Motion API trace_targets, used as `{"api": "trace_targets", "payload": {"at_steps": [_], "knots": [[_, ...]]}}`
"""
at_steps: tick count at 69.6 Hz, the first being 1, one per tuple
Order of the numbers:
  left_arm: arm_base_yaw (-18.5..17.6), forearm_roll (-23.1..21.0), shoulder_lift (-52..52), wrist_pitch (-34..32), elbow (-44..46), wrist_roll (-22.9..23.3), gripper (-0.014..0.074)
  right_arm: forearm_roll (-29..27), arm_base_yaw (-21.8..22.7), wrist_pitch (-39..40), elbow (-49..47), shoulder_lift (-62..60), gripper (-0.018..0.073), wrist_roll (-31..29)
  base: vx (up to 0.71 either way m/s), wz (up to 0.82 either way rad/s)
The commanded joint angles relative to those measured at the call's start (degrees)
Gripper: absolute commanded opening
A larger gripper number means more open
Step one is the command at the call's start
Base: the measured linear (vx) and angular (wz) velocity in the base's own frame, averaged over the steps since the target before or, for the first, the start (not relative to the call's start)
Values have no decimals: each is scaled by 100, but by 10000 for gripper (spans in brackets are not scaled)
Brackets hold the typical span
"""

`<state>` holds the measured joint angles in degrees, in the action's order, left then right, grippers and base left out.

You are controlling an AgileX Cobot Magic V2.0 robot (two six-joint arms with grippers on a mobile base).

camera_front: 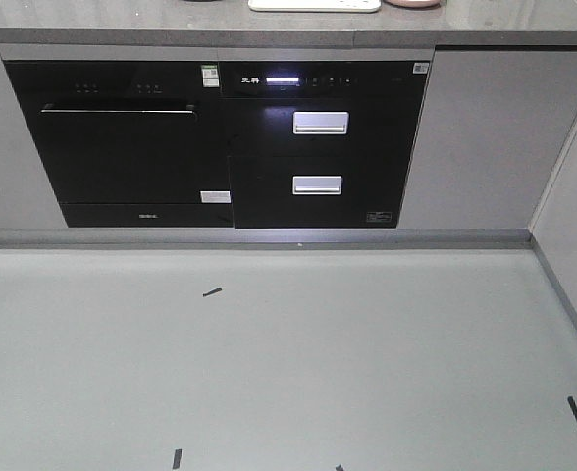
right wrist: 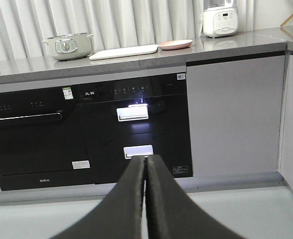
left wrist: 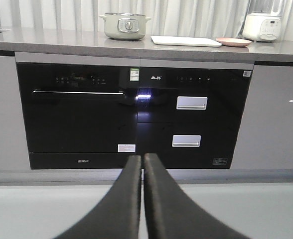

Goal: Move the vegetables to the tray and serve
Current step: 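Drive the base forward toward the countertop with the pot and tray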

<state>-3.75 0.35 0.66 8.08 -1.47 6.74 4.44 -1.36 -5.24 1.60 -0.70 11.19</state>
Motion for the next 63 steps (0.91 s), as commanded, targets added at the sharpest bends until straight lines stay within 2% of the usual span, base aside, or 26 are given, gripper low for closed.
{"api": "trace_targets", "payload": {"at_steps": [1,63], "knots": [[1,-35,83,-420,-152,50,-6,29,23,442,88,-37,-2,-56,14,1],[1,-35,83,-420,-152,50,-6,29,23,442,88,-37,-2,-56,15,-1]]}}
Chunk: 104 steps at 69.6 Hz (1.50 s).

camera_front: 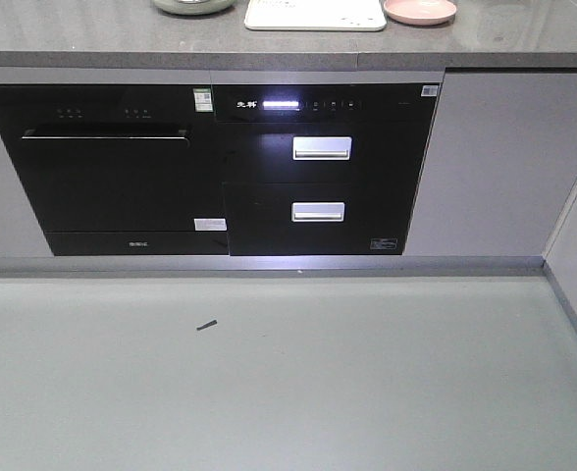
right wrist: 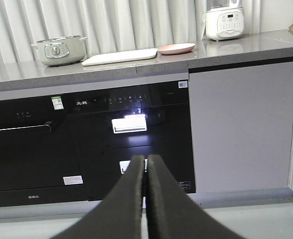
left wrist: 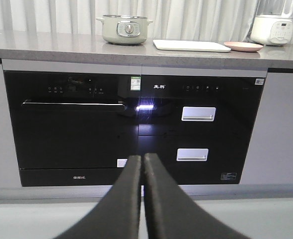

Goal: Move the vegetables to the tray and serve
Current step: 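Drive the base forward toward the countertop with the pot and tray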

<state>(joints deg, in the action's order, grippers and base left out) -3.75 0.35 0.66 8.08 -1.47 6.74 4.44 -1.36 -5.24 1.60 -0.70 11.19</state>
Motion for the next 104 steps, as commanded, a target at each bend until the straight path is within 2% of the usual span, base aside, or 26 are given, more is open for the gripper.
{"api": "trace_targets", "payload": {"at_steps": [1,104], "knots": [[1,-35,83,-420,-152,50,-6,29,23,442,88,-37,-2,-56,16,-2],[1,-35,83,-420,-152,50,-6,29,23,441,88,-37,-2,-56,12,-2]]}}
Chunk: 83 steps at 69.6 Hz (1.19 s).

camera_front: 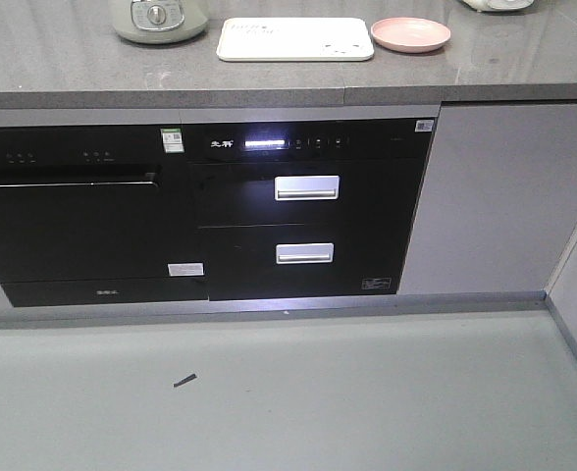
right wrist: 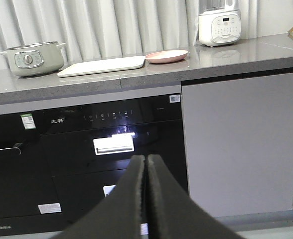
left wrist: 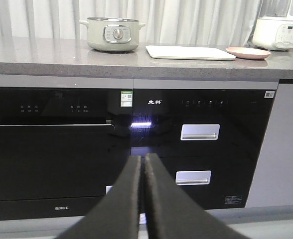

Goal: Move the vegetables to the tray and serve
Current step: 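Drive the base forward toward the countertop with the pot and tray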

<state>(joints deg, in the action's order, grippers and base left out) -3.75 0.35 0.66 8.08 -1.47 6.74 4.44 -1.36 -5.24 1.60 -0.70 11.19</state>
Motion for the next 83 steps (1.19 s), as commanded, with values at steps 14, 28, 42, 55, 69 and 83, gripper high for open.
{"api": "trace_targets", "payload": {"at_steps": [14,28,42,55,69,83], "knots": [[1,-35,83,-420,-152,50,-6,29,23,441,88,-37,-2,-56,9,-3],[1,-35,83,-420,-152,50,-6,29,23,441,88,-37,-2,-56,10,-3],[1,-35,83,-420,-152,50,-6,29,23,441,88,-37,-2,-56,11,-4],[1,-35,83,-420,-152,50,-6,29,23,441,88,-37,-2,-56,12,-3],[1,-35,83,-420,-152,50,-6,29,23,440,88,-37,-2,-56,12,-1],[1,-35,83,-420,-152,50,-6,29,23,440,88,-37,-2,-56,13,-1]]}}
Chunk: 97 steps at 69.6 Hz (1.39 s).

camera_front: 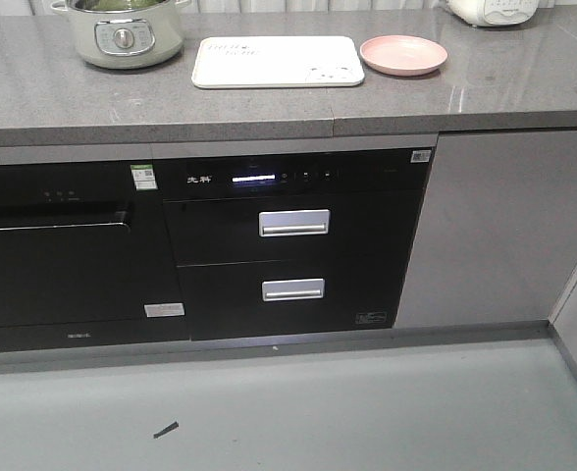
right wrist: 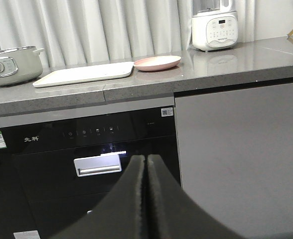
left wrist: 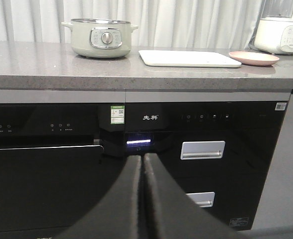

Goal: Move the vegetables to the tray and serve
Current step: 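Drive the base forward toward the countertop with the pot and tray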

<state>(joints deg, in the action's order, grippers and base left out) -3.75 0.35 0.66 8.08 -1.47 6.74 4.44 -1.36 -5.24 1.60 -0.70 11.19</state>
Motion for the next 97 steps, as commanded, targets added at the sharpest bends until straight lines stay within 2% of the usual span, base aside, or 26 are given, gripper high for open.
{"api": "trace_targets", "payload": {"at_steps": [1,97], "knots": [[1,-35,83,-420,-152,50,-6,29,23,440,88,-37,-2,-56,13,0],[1,-35,83,-420,-152,50,-6,29,23,440,88,-37,-2,-56,13,4]]}}
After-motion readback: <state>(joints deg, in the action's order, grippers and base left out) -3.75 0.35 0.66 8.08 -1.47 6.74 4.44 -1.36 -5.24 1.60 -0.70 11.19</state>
